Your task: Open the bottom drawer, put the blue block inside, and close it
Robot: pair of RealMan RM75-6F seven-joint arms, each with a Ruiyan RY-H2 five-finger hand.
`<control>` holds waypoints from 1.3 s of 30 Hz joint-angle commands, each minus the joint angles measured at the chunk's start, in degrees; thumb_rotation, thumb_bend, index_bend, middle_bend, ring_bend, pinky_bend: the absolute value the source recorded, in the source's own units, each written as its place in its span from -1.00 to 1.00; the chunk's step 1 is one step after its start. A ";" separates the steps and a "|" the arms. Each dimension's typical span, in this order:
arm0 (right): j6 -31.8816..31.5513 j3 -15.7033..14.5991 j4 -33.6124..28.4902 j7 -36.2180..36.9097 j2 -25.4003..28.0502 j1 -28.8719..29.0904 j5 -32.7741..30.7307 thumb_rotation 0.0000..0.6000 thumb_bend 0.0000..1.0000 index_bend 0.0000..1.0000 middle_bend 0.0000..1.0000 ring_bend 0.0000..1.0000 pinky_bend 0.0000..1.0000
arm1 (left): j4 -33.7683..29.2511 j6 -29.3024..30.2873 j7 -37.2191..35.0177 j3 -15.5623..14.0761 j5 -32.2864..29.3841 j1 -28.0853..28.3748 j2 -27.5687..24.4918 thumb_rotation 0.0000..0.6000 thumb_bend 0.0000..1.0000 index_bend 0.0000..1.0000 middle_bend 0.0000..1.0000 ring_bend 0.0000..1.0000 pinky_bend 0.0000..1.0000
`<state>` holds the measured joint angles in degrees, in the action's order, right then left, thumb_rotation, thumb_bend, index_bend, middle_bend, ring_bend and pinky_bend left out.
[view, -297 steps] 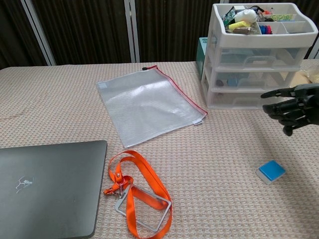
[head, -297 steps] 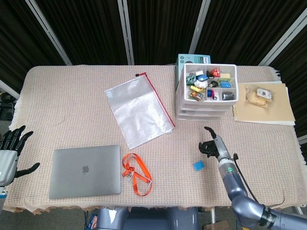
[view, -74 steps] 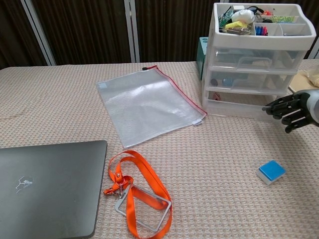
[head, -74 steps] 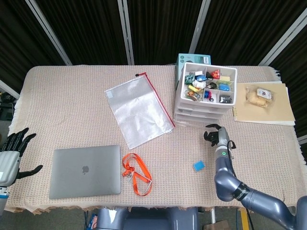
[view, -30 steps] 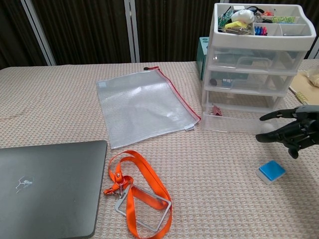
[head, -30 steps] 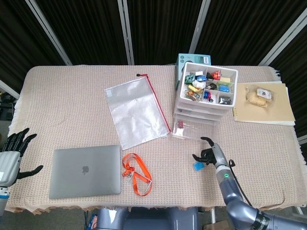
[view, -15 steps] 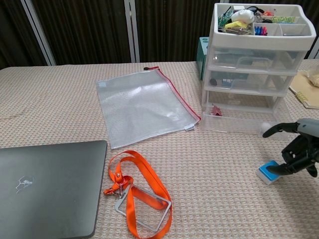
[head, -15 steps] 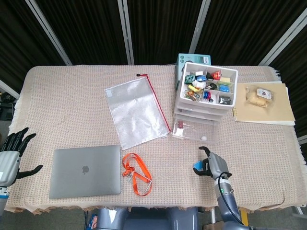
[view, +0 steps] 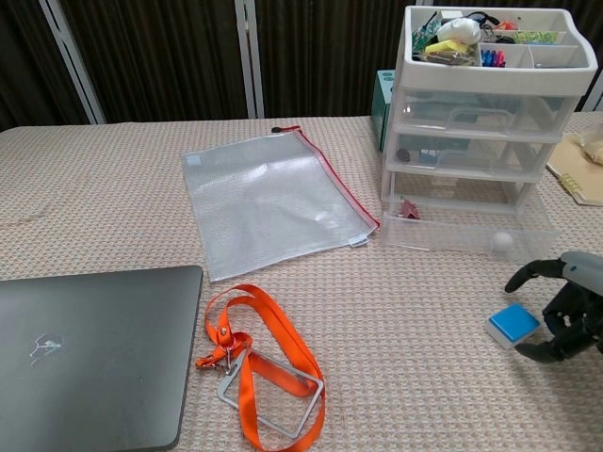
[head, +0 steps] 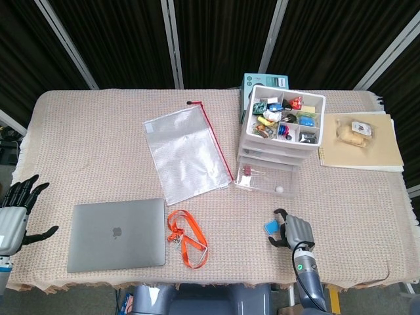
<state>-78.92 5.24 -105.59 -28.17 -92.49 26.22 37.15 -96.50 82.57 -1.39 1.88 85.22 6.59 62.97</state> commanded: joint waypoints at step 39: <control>3.33 0.97 2.49 -0.98 -2.57 -2.57 1.91 1.00 -0.39 -0.49 0.64 0.67 0.41 | -0.52 -0.27 0.04 0.16 -0.65 -0.01 -0.13 1.00 -0.64 -0.73 -1.00 -1.00 -1.00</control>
<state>-75.64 6.21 -103.10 -29.19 -95.04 23.68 39.01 -97.02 82.30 -1.35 2.04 84.57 6.57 62.84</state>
